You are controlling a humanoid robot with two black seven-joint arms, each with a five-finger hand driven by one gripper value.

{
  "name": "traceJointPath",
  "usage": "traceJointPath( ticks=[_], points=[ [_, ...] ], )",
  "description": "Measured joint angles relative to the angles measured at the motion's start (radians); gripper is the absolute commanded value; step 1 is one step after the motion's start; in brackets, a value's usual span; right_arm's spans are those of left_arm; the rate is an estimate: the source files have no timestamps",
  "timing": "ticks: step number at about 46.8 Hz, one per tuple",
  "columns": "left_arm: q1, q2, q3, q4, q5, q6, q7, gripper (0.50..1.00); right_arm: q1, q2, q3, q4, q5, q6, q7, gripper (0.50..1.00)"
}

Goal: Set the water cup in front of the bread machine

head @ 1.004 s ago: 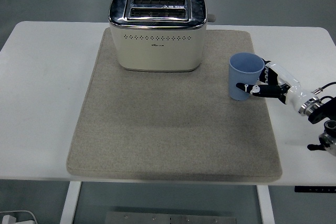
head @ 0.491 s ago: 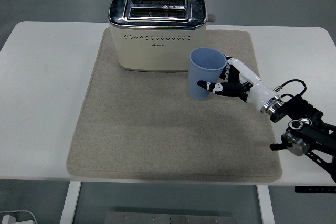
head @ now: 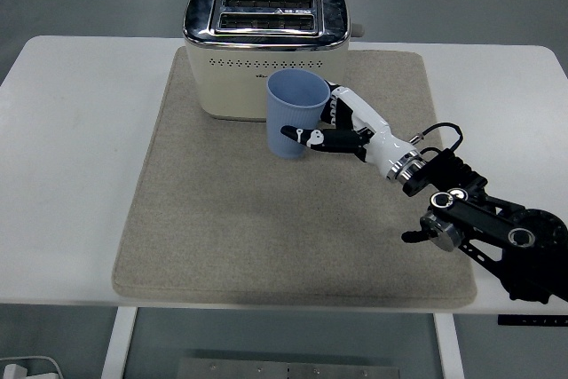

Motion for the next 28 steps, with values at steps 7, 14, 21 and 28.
traceJointPath(
  ticks=[7,14,21,28],
  points=[
    [0.001,0.000,0.000,0.000,0.000,0.000,0.000,1.000,0.015,0.028,0.000,-0.017,0.000,-0.001,0.000,0.500],
    [0.000,0.000,0.000,0.000,0.000,0.000,0.000,1.000,0.023,0.070,0.001,-0.056,0.000,-0.002,0.001,0.500],
    [0.000,0.000,0.000,0.000,0.000,0.000,0.000,1.000,0.024,0.114,0.001,-0.089,-0.002,-0.001,0.004,0.500],
    [0.000,0.000,0.000,0.000,0.000,0.000,0.000,1.000,0.030,0.159,0.001,-0.147,-0.023,0.000,0.009,0.500]
  ],
)
